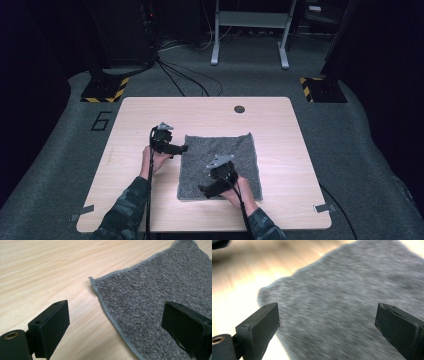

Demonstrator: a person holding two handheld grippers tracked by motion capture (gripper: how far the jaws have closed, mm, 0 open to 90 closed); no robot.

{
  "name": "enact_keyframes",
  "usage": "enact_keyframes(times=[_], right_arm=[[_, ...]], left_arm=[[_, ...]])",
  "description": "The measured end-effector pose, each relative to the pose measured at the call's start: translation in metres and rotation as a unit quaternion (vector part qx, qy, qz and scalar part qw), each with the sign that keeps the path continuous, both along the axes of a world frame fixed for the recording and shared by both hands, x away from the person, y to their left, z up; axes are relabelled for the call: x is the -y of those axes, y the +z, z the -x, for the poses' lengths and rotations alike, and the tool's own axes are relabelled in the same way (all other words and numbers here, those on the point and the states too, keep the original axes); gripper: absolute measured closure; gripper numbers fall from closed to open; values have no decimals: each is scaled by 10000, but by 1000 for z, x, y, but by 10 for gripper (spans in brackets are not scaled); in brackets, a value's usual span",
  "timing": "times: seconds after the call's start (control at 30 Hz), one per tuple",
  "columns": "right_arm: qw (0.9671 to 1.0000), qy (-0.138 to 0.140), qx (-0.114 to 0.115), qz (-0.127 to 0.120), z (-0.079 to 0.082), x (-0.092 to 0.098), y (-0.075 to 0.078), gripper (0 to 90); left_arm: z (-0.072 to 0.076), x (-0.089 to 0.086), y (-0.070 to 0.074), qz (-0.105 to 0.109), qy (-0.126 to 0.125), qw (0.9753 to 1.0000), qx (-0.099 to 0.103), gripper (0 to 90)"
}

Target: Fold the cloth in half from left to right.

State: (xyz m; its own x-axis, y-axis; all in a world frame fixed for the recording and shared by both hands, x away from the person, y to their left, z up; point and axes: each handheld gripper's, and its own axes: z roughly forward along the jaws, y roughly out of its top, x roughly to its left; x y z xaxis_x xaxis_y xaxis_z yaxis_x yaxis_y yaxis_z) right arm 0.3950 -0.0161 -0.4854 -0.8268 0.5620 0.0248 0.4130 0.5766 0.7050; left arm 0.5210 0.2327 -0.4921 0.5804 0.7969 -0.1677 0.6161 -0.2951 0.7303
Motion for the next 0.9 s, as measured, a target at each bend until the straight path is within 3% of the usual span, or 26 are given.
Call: enact_keyframes(times=[0.1,0.17,0.2,0.27,0.3,0.43,0.5,0.6,0.63,0.7,0.9], right_arm=[[9996,221,-95,164,11,-23,-5,106],[9993,289,-93,198,13,-29,-7,127],[9990,366,-99,217,19,-44,-11,152],[9987,451,1,246,21,-53,-13,198],[9980,526,-60,333,22,-57,-12,234],[9980,555,46,312,25,-70,-13,378],[9979,567,107,303,28,-75,-13,432],[9974,601,190,353,30,-82,-15,497],[9970,634,107,424,31,-83,-15,513],[9965,631,122,530,32,-86,-17,545],[9967,624,108,505,31,-91,-25,630]], left_arm=[[-9,-2,-2,57,160,9999,8,90],[-13,-1,-3,104,228,9997,-1,105],[-18,0,-5,185,280,9994,-89,114],[-23,1,-6,177,293,9994,-63,131],[-25,2,-7,154,296,9994,-50,143],[-31,5,-9,153,259,9994,-157,170],[-36,7,-10,194,261,9994,-141,258],[-39,11,-13,101,289,9995,-74,343],[-39,11,-13,101,289,9995,-74,363],[-42,15,-16,-127,177,9997,-90,383],[-45,18,-23,-209,169,9996,-123,461]])
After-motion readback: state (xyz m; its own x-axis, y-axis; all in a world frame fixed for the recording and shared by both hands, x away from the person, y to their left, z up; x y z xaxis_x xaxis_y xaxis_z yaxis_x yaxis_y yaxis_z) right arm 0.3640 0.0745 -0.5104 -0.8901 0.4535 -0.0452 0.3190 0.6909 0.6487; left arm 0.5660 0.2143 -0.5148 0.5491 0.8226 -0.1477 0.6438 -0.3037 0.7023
